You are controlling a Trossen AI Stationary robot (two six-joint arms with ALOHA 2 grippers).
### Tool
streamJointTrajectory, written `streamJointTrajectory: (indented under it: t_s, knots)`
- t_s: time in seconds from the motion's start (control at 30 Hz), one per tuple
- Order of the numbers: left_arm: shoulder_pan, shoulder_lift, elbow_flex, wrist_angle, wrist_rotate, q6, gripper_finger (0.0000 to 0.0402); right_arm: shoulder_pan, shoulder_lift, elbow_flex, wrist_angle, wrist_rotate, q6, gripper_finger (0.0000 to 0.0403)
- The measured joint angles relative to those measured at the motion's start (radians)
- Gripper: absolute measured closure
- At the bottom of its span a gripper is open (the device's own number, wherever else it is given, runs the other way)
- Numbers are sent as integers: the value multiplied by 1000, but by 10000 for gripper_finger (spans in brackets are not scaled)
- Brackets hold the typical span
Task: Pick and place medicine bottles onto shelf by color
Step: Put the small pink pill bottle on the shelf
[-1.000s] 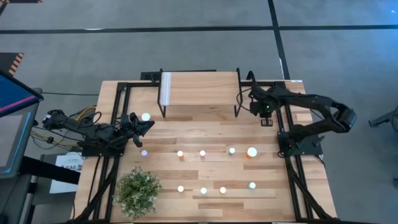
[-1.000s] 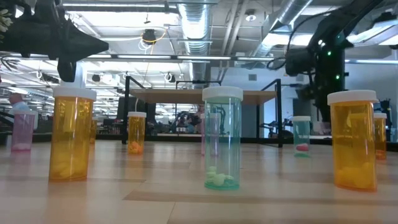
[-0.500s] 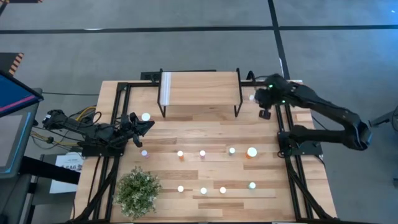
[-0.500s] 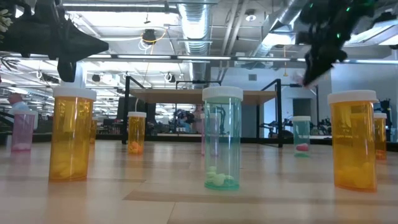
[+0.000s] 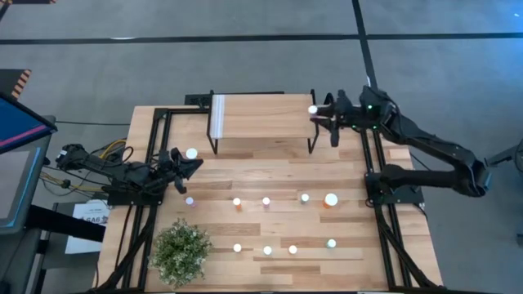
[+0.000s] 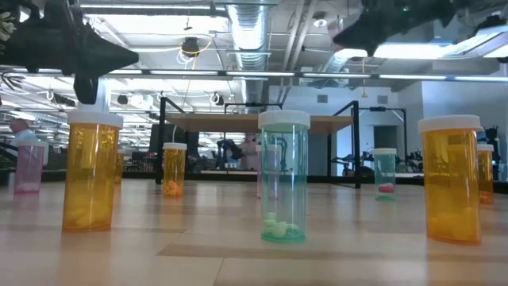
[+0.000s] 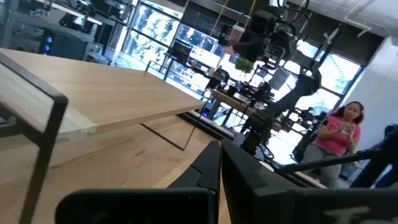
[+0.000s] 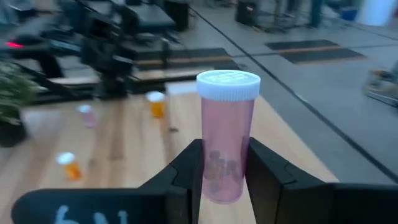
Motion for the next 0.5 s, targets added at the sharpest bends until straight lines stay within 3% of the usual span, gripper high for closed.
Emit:
streamJointTrajectory:
  t_s: [0.3,0.5]
  knots:
    - [0,0,0,169,24,143,401,194,139,0,290,-1,21,289]
    - [6,0,62,164,20,240,401,237,222,0,436,5,21,289]
